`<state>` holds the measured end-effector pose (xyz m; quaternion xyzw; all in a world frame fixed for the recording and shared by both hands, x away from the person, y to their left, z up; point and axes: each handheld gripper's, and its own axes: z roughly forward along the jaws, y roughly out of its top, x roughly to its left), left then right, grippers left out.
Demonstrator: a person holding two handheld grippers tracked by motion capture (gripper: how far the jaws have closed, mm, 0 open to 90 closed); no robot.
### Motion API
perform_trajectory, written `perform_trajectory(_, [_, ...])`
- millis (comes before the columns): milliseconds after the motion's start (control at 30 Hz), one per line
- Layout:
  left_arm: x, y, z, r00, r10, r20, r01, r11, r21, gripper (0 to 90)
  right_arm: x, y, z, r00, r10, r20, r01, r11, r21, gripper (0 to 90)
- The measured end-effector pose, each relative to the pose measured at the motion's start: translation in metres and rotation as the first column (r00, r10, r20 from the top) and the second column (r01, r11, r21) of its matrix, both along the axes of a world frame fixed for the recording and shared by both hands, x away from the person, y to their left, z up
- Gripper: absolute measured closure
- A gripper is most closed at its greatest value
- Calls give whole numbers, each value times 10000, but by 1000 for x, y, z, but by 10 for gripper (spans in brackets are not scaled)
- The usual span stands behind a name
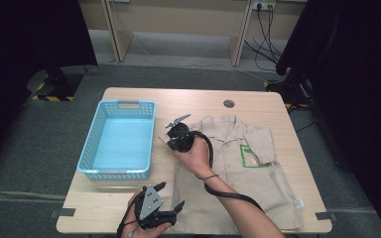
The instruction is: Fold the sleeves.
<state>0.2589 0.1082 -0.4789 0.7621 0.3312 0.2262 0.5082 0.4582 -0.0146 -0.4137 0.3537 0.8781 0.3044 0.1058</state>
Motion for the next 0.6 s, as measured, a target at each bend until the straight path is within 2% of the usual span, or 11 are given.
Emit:
perform_trajectory(100, [0,0,0,10000,2,-6,-2,10000,3,169,1,-9,6,9999,-118,118,117,9998,143,879])
perform_trajectory(233, [0,0,0,10000,32,-20,-32,10000,-28,169,5,-31,12,9982,-582,125,577,9975,412,879])
perform_trajectory(433, [0,0,0,10000,3,-8,-3,10000,23,169,7,-50,10,9948,-1022,18,1020,9931,581,879])
perform_trajectory(600, [0,0,0,10000,23,-9,-23,10000,1,169,8,-59,5,9929,-1185,-60,1186,9915,530,878])
